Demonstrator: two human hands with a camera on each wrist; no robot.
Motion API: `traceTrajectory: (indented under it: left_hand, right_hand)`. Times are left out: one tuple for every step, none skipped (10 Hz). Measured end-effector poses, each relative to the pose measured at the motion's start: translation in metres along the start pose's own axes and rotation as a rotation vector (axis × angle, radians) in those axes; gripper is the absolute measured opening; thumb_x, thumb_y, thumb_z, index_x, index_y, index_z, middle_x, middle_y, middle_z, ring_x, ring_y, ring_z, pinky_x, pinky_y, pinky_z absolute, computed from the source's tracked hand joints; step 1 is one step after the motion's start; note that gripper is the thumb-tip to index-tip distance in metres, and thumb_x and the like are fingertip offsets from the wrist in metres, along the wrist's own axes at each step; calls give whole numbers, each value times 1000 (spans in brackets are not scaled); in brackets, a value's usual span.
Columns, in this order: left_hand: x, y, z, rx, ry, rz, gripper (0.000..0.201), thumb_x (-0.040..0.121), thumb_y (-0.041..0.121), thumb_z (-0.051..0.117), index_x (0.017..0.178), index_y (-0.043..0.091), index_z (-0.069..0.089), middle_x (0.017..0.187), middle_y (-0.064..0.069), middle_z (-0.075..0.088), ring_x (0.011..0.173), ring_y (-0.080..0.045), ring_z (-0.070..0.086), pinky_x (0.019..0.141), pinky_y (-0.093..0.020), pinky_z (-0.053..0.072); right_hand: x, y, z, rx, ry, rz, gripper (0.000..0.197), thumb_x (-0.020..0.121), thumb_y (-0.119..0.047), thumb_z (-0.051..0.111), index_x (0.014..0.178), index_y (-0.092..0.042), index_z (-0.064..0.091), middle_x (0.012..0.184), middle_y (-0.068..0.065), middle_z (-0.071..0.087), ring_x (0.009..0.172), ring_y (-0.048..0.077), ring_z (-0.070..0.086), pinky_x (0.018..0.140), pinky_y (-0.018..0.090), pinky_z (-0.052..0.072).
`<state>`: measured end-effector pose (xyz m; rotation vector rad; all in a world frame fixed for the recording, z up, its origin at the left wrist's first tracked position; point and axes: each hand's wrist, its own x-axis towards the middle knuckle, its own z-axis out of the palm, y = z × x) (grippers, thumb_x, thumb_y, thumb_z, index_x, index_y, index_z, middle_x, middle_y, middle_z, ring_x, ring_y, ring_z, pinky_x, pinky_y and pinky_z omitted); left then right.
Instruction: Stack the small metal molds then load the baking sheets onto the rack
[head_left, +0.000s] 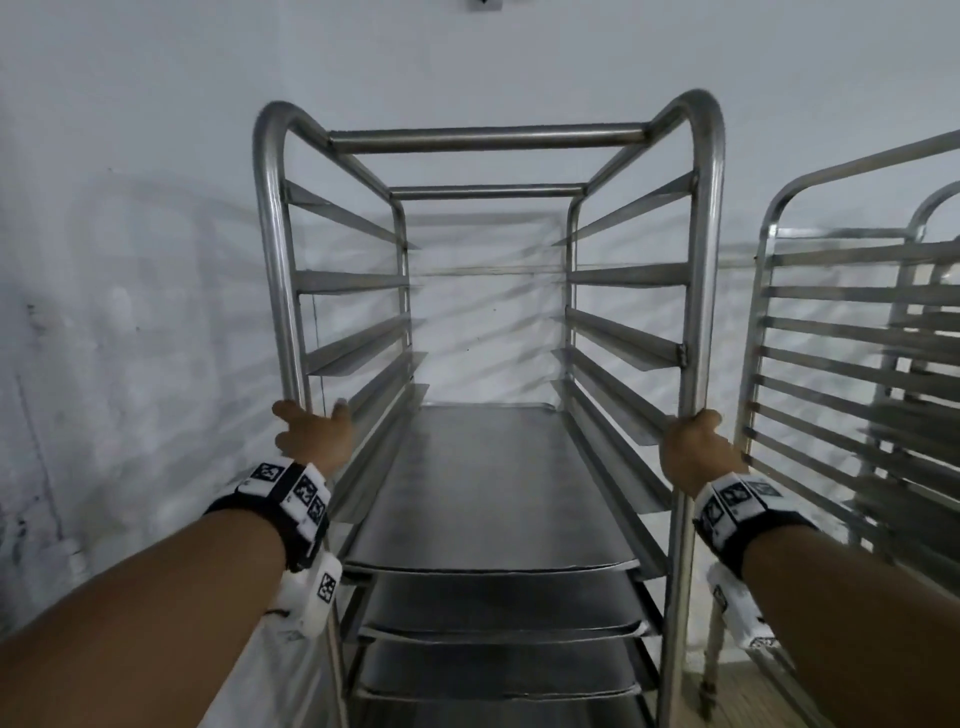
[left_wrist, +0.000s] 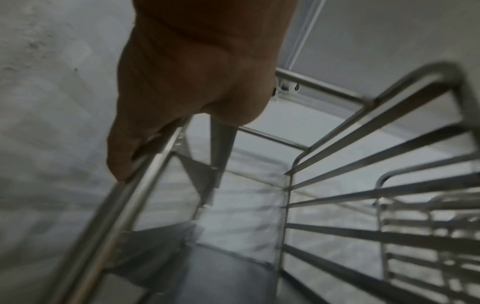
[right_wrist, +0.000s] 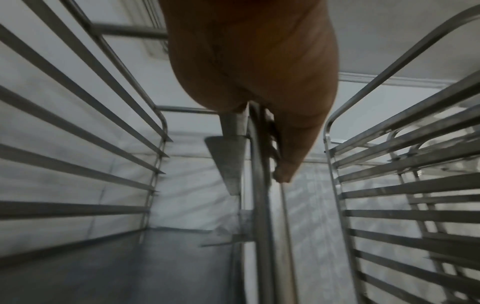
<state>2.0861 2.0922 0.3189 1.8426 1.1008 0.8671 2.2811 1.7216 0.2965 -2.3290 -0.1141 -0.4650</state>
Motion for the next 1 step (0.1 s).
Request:
traceTrajectory:
  left_hand:
    - [-39, 0, 12, 79, -106, 160, 105, 91, 61, 61, 163, 18, -2, 165, -24, 16, 146, -48, 30, 117, -56, 34]
  right_hand:
    - [-40, 22, 25, -7, -155, -74, 77, 98, -51, 46, 157, -12, 12, 159, 18, 23, 131, 43, 49, 106, 52, 40]
